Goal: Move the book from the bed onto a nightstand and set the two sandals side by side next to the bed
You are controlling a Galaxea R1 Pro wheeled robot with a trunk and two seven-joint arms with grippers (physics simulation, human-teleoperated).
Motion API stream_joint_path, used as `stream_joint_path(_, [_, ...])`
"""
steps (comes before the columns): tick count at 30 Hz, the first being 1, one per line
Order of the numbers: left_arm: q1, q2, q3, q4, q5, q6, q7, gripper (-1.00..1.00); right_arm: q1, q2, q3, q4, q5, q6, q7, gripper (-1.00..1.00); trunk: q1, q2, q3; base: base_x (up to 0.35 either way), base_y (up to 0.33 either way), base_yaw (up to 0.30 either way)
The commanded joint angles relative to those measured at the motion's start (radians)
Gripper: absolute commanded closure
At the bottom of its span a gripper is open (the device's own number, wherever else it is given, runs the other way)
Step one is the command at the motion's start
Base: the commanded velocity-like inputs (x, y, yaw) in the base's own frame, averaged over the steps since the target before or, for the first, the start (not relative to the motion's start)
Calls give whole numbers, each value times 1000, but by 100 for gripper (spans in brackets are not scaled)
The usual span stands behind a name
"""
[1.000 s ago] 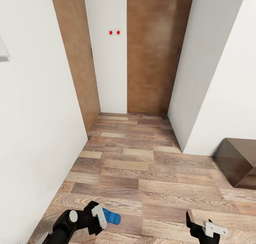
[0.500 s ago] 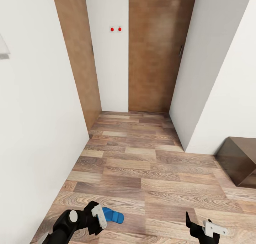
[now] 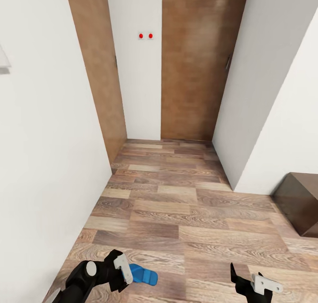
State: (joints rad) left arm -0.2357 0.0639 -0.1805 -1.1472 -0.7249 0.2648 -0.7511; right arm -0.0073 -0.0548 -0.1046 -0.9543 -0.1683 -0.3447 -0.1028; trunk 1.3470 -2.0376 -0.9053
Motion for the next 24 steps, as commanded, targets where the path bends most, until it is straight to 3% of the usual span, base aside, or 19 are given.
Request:
stream_joint_path(1, [-1,1,-2,-2,-3,6,-4,-100,0,0,2,0,-7,-3,-2,-100,0,0,-1,27,18,0])
stream_joint_path(7, [-1,1,-2,-2,-3,7,-4,-100,0,0,2,0,-7,-3,-2,-100,0,0,-1,54,15,0])
stream_joint_path(13, [-1,-16,-2,-2,-4,7,-5,-100,0,0,2,1,-7,-3,-2,-100,0,0,-1,190,48,0])
stream_joint_path(24, [-1,-18,-3,-2,-3,9,-15,-100,0,0,2,1,-7,-3,-2,-100,0,0,-1,17,4,0])
